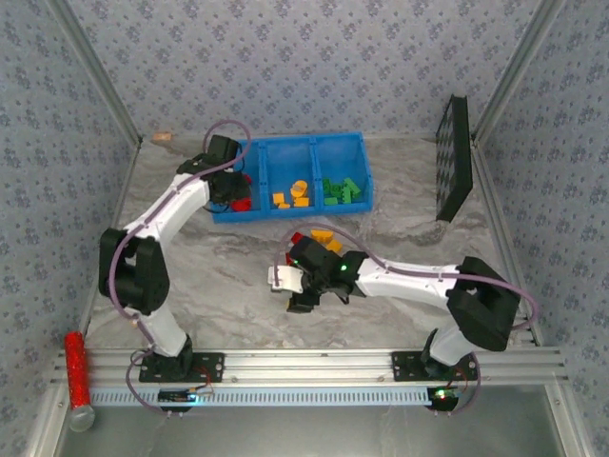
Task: Sort the legos into containers by color
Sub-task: Place the lego in the container.
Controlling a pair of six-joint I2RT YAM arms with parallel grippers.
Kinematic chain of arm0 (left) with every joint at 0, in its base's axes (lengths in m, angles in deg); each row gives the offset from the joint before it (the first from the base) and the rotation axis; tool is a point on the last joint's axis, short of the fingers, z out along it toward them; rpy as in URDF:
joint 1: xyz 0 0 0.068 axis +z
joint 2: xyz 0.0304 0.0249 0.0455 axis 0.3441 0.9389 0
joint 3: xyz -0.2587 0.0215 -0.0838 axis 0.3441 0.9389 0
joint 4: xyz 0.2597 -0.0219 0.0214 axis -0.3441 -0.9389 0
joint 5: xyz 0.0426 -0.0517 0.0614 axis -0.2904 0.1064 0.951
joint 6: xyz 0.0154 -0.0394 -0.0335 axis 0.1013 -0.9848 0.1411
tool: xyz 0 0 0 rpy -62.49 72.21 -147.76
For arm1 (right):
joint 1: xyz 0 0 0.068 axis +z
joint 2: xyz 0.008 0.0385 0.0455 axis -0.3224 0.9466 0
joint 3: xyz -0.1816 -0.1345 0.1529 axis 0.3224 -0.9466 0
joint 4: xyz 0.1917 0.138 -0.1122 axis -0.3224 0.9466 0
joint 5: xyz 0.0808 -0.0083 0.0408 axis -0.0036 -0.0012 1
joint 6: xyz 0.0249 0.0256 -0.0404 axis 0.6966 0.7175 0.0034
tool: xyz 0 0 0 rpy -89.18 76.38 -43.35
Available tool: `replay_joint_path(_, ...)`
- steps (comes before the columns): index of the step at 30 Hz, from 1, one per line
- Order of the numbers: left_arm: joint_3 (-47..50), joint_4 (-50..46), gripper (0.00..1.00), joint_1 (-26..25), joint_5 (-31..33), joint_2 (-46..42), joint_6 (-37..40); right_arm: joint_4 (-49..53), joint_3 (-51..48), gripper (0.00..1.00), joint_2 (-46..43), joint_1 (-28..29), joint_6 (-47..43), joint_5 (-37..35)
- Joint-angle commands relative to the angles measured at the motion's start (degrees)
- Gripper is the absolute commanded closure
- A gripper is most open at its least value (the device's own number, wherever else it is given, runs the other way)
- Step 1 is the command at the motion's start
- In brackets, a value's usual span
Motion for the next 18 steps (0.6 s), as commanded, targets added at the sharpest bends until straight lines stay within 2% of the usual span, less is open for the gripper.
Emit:
replay_joint_path(1, -4.03, 3.18, 0.72, 1.88, -2.58, 3.89, 1.83, -0.73, 2.95, 0.36, 3.18, 0.1, -5.68, 0.42)
replay_joint_path(11, -11.14, 2.96, 0.71, 3.61, -5.87, 14.08, 2.44, -0.19, 8.61, 0.35, 10.9, -2.78, -8.93, 1.05)
replay_joint_path(18, -13.07, 2.43, 0.62, 3.56, -6.28, 16.51, 2.1, 0.73, 10.43, 0.34, 13.68, -4.03, -10.19, 2.85)
